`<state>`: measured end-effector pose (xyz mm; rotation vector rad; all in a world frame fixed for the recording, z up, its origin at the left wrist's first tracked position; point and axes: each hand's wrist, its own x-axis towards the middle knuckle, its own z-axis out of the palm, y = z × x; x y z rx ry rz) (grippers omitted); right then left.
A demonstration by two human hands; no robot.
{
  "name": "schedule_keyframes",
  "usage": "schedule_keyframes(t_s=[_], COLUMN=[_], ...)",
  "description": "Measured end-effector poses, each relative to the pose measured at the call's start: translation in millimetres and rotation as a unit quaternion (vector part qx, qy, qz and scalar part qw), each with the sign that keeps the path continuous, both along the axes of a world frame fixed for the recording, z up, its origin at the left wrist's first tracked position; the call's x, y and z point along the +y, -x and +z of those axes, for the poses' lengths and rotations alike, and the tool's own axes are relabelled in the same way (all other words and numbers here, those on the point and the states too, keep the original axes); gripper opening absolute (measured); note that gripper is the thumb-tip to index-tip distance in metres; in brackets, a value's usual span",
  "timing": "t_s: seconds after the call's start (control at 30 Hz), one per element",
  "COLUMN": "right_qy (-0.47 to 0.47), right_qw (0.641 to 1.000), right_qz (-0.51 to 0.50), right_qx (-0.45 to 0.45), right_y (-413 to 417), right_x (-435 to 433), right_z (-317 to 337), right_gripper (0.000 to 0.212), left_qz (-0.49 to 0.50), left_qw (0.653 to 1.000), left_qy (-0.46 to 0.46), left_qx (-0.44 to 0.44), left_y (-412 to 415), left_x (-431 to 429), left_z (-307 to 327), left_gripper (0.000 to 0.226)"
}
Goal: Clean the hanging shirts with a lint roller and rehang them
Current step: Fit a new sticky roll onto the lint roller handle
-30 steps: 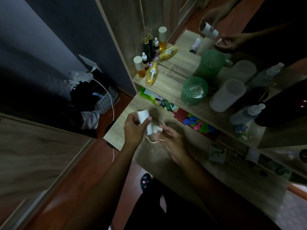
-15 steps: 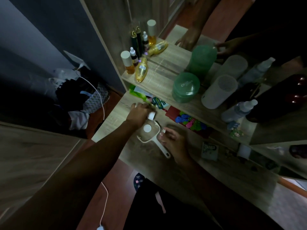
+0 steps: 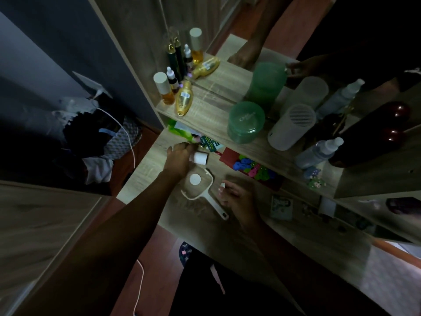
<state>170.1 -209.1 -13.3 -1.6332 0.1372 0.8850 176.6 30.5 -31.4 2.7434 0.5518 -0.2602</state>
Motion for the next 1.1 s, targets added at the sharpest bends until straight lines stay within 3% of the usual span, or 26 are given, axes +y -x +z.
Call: schedule_keyframes(t_s=[0.17,0.33,0.43,0.6,0.73,0.8,0.93,1.1], right_qy=[0.008,-0.012,-0.02,-0.03,-0.031,-0.029,-0.02,-0.009], right_qw=[1.0,1.0,1.0,0.999,0.999,0.999,1.0,1.0], right_qz=[0.0,0.002,0.002,0.013,0.024,0.021,0.021,0.019], right_qx=[0.01,0.004,0.004,-0.008,-0.008,-0.004,-0.01,-0.005], right_y=[2,6,9,13,15,14,13,17], right_x=[10,19,26,28,33,34,35,39], right_z=[-3,0,4,7,6,6,8,6], right_gripper=[0.016,0.017,0.034,0.037,0.039,0.039,0.038,0.037], left_qz=[0.144,0.23,0.262,0.252,0.179,0.147,0.163,0.214], left_qw=[0.976,0.961,0.949,0.96,0.983,0.986,0.984,0.974], left_qy=[0.081,0.13,0.157,0.117,-0.036,-0.075,-0.075,-0.072], left_qx=[-0.141,-0.083,-0.078,-0.04,-0.011,-0.008,-0.016,-0.001], left_y=[32,78,101,116,120,123,122,120], left_x=[36,53,53,26,-1,-10,-21,-19], left_z=[12,10,3,1,-2,-9,-14,-18], left_gripper=[0.036,0.041,0.042,0.037,0.052,0.047,0.02,0.023])
